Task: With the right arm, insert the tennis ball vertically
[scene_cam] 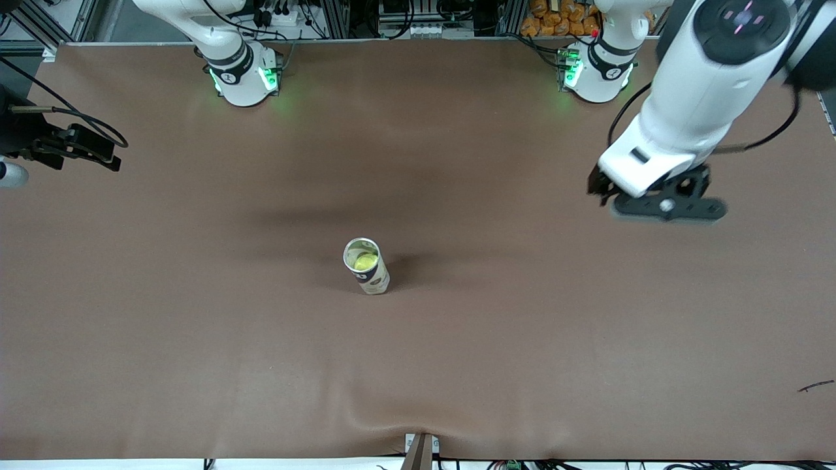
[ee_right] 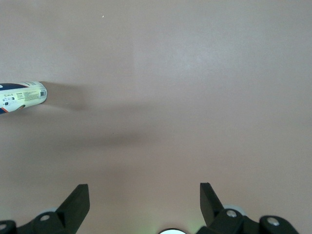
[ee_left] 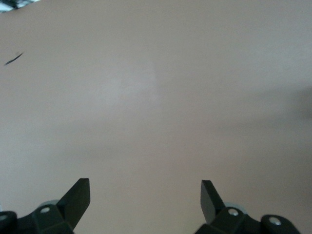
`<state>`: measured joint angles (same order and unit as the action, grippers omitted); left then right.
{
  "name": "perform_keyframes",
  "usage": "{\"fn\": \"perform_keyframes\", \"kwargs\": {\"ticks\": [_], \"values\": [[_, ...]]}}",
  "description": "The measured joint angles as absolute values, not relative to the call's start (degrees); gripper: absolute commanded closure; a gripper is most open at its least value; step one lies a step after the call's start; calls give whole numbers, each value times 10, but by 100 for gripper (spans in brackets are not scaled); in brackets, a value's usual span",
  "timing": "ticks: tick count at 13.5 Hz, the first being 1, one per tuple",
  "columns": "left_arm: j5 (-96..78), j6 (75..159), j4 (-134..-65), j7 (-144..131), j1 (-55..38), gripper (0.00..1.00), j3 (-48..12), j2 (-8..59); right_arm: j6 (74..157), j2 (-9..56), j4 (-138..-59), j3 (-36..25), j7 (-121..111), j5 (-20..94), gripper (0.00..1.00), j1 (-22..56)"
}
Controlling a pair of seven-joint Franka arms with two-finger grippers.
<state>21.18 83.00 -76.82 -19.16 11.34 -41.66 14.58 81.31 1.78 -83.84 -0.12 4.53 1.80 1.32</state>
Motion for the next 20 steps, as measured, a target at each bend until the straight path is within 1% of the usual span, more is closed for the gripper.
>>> {"fn": "perform_keyframes", "kwargs": {"ticks": [3,8,11,13,14,16,20], "values": [[190,811,-770,-192,123,0,-416,129,825,19,-839,-2,36,15,0,13],[131,810,-771,-191,195,0,-414,117,830,20,-839,-2,30,14,0,13],[129,810,-771,-191,206,0,-413,117,832,21,-840,-2,30,13,0,13],[106,810,-771,-191,202,0,-397,107,834,23,-841,-2,30,13,0,13],[88,810,-772,-191,192,0,-372,97,834,23,-841,-2,30,13,0,13],[52,810,-781,-175,160,0,-297,73,834,23,-843,-2,30,13,0,13],[12,809,-825,-134,96,0,-165,23,834,23,-844,-2,30,13,0,13]]}}
